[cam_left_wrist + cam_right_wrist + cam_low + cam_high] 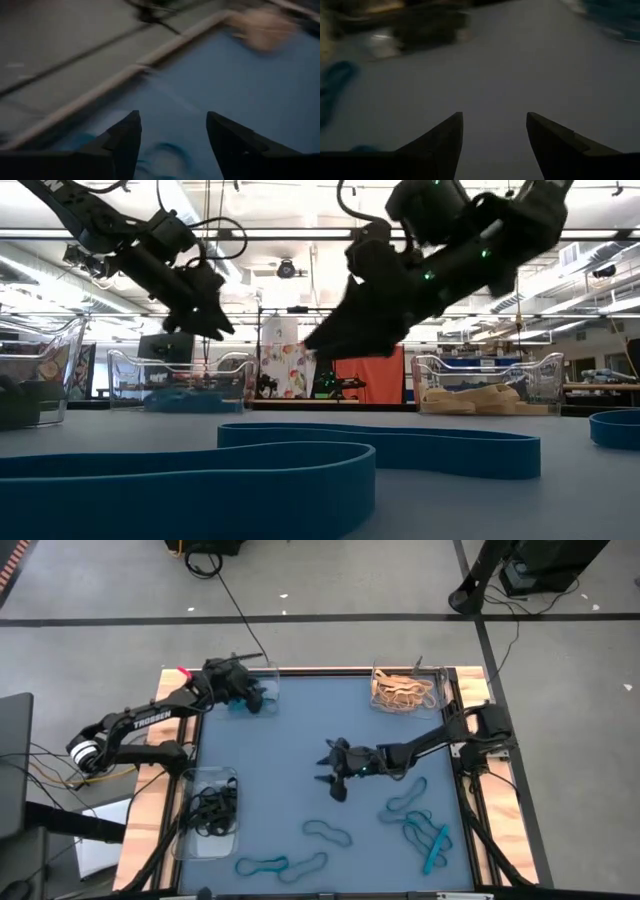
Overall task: Sort rubber bands into baskets
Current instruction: Put the blue rubber band into the top left transparent bin
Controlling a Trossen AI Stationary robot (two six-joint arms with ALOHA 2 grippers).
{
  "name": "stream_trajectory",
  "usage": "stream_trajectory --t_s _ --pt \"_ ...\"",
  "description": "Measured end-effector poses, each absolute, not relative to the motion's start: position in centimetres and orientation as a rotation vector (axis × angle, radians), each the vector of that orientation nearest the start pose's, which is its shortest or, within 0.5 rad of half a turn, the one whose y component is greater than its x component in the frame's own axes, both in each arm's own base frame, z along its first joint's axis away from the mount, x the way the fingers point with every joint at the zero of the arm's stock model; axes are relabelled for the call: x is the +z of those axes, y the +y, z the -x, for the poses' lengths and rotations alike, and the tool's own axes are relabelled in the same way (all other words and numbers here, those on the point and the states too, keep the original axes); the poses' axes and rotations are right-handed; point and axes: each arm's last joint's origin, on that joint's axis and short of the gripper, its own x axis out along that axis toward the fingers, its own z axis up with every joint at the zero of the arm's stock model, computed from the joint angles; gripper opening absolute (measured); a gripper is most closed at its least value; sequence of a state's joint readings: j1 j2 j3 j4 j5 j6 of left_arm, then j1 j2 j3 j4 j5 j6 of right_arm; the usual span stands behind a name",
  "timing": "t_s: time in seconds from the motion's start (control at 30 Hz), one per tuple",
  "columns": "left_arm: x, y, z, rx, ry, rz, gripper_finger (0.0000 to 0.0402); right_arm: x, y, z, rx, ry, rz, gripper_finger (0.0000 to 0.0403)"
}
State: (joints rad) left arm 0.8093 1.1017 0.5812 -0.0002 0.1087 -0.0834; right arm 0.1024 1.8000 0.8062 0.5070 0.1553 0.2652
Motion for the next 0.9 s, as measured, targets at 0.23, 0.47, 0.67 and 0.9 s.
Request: stream_trajectory --t_s 0.23,0.47,0.67,0.9 --pt "21.8 13.6 -17.6 0.478 0.503 0.333 0.02 12.2 4.2 -38.4 0.102 0.417 -0.242 0.0229" --pt "21.3 9.0 -19.9 0.329 0.597 0.321 0.0175 11.3 7.2 -41.2 0.233 0.441 -0.247 0.023" --pt "21.5 4.0 -21.1 0.239 0.623 0.304 0.0165 12.0 10.6 -41.6 0.267 0.447 -0.205 0.0227" --pt "21.3 -2.4 -20.9 0.007 0.707 0.314 0.0165 11.9 14.3 -40.6 0.269 0.487 -0.111 0.0227"
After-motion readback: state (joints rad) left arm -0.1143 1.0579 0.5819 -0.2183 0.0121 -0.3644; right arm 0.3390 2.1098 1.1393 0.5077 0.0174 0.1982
